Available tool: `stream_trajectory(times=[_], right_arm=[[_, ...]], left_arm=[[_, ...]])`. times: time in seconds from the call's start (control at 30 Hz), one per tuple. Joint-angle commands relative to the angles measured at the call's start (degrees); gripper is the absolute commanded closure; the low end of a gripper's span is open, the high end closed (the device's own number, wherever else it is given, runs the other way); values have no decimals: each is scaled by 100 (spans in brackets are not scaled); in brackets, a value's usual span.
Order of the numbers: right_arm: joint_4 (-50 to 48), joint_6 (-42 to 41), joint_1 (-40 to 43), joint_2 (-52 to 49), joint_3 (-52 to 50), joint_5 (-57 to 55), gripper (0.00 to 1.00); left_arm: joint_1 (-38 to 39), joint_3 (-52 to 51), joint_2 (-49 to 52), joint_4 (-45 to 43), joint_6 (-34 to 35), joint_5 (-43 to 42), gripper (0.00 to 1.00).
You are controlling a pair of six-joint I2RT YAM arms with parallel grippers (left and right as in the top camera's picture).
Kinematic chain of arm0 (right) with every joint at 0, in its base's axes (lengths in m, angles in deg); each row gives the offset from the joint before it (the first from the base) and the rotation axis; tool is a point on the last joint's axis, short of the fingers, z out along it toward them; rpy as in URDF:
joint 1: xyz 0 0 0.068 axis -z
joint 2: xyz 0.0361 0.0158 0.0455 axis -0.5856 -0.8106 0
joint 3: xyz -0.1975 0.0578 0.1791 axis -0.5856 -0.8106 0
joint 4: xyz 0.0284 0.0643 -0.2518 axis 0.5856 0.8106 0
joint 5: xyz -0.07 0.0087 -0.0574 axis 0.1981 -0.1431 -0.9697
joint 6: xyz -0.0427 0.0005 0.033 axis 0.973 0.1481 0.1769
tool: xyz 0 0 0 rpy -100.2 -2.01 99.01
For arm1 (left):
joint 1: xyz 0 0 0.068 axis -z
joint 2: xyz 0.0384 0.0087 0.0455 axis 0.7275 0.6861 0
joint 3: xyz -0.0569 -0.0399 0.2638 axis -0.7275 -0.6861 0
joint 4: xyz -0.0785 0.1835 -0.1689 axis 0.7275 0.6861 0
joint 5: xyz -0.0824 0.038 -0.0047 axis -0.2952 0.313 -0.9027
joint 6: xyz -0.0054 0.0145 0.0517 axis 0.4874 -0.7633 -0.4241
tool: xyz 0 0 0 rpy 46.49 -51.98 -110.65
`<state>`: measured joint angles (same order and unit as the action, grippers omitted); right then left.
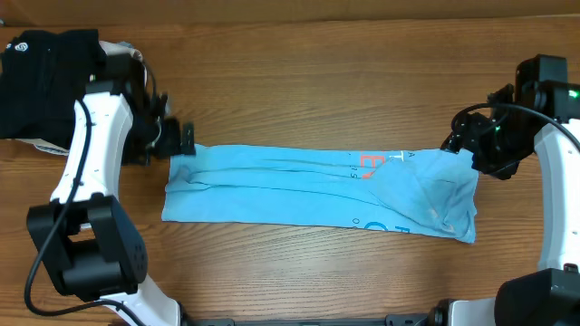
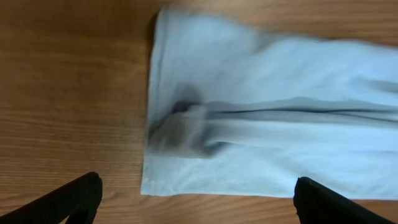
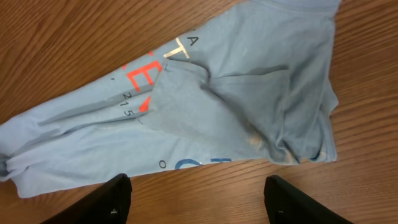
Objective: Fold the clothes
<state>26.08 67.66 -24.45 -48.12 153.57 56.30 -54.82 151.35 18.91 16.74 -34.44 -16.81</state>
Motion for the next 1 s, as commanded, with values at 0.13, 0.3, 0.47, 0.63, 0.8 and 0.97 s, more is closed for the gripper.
stream_trajectory(times=[0.13, 0.3, 0.47, 0.63, 0.8, 0.97], right_arm=[[-74, 46, -111, 74, 122, 24, 28], [-74, 48, -111, 74, 122, 24, 28], [-94, 46, -111, 74, 122, 24, 29], [-197, 42, -111, 74, 122, 26, 29], [-330, 35, -111, 74, 118, 28, 29], [-389, 35, -111, 72, 109, 24, 29]], left_arm=[[-249, -1377, 66, -1012, -708, -251, 0], [-249, -2044, 74, -1910, -914, -245, 0], [-227, -2575, 74, -2503, -1045, -247, 0], [-227, -2844, 74, -2739, -1043, -466, 28], [-201, -3121, 76, -2968, -997, -1207, 55], [-192, -3230, 76, -3003, -981, -1502, 94]])
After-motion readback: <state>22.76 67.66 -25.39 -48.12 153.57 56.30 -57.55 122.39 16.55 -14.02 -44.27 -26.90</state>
